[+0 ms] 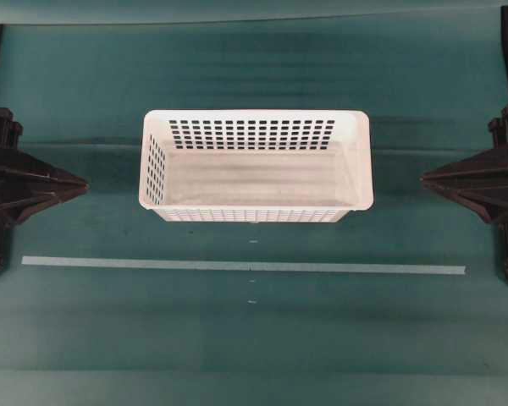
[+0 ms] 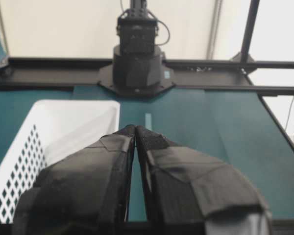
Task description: Lift the white basket with both hands.
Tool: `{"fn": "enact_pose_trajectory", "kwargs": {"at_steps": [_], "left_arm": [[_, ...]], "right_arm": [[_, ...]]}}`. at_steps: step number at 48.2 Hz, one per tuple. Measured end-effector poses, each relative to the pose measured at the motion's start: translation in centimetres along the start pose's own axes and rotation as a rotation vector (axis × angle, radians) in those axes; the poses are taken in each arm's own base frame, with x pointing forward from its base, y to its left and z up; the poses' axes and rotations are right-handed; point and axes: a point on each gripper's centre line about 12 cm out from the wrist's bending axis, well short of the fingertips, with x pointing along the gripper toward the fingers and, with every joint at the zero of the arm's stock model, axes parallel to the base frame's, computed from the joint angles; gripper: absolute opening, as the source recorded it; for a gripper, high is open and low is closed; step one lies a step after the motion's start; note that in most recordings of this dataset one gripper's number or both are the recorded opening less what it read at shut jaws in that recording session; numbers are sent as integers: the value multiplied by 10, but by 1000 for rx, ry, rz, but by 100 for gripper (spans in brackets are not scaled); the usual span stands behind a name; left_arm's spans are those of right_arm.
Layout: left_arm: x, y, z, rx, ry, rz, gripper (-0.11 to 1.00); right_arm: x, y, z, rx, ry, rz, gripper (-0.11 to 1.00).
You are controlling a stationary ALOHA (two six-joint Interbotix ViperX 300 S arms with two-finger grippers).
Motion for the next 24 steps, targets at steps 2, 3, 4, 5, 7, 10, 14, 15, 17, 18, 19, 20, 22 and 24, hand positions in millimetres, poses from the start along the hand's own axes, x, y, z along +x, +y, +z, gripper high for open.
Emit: {"fn": "enact_pose_trajectory", "kwargs": {"at_steps": [2,3,4,5,7,10,14,15,17,18,19,20,22,24], "left_arm": [[0,0,0,-9,8,-1,14],[0,0,-1,-23,18,-1,12],[0,0,-2,-43,31,-1,9],[1,0,-2,-59,38,-1,7],[1,0,-2,-85,52,0,3],[2,0,0,-121,67,3,-1],[3,1,3,-159,79,12,-3],[3,2,4,-164,81,14,-4],[4,2,6,-176,83,17,-4],[5,2,8,-185,86,19,-4],[6,2,9,-190,91,19,-4],[6,2,10,-199,95,21,-4],[8,3,12,-213,105,26,-4],[11,4,16,-240,118,34,-4]], "right_arm": [[0,0,0,8,-2,-1,16],[0,0,0,12,0,-1,18],[0,0,0,20,2,-3,18],[0,-1,0,30,3,-4,15],[0,-1,-1,60,8,-8,9],[0,-2,-3,125,21,-19,3],[1,-5,-3,220,45,-39,0],[1,-6,-3,241,51,-46,-1],[2,-8,-2,289,74,-59,-1],[3,-9,-1,312,81,-66,-1],[3,-10,-2,336,99,-76,-1],[4,-11,-1,364,114,-86,-1],[6,-14,1,405,142,-105,-1],[9,-17,3,464,175,-130,-1]]}}
